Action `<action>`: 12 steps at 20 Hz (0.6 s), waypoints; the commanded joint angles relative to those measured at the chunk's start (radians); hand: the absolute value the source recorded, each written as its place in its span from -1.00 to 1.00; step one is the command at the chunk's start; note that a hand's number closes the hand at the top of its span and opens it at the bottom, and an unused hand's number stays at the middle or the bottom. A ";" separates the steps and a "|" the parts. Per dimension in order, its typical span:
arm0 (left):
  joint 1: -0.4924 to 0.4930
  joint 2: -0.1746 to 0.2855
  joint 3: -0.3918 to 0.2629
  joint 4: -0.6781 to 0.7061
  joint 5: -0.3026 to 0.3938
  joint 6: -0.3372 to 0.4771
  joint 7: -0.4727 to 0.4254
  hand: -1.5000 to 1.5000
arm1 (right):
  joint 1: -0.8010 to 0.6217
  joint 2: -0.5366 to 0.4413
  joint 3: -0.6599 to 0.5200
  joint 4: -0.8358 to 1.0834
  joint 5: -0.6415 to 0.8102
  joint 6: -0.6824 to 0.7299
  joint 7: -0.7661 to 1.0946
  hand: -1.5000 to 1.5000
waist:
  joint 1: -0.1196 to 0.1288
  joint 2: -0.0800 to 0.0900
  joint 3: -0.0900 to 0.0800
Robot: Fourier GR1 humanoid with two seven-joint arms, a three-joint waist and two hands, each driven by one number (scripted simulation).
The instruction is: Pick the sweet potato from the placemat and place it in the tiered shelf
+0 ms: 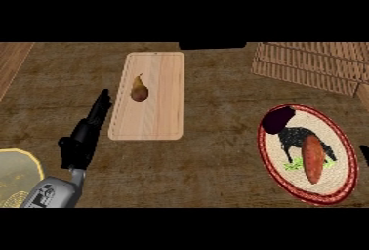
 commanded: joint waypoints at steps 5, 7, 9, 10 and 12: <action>-0.001 -0.030 -0.007 0.018 -0.022 -0.037 0.013 0.00 | 0.092 -0.092 -0.050 0.093 -0.110 0.328 -0.126 -1.00 | 0.035 -0.010 -0.004; -0.006 -0.047 -0.041 -0.046 -0.056 -0.002 0.067 0.00 | 0.118 -0.103 0.022 0.003 -0.033 0.290 -0.049 -1.00 | 0.039 -0.012 -0.005; -0.013 0.007 0.027 0.001 -0.011 -0.073 0.015 0.00 | 0.173 -0.147 0.053 -0.081 0.001 0.310 0.019 -1.00 | 0.034 -0.012 -0.007; -0.049 -0.032 0.019 0.049 -0.033 -0.050 0.026 0.00 | 0.152 -0.115 0.091 -0.079 0.047 0.268 0.017 -1.00 | 0.034 -0.009 -0.006; -0.018 -0.042 -0.001 0.008 -0.056 -0.038 0.030 0.00 | 0.164 -0.199 0.068 -0.186 0.011 0.306 0.179 -1.00 | 0.035 -0.011 -0.007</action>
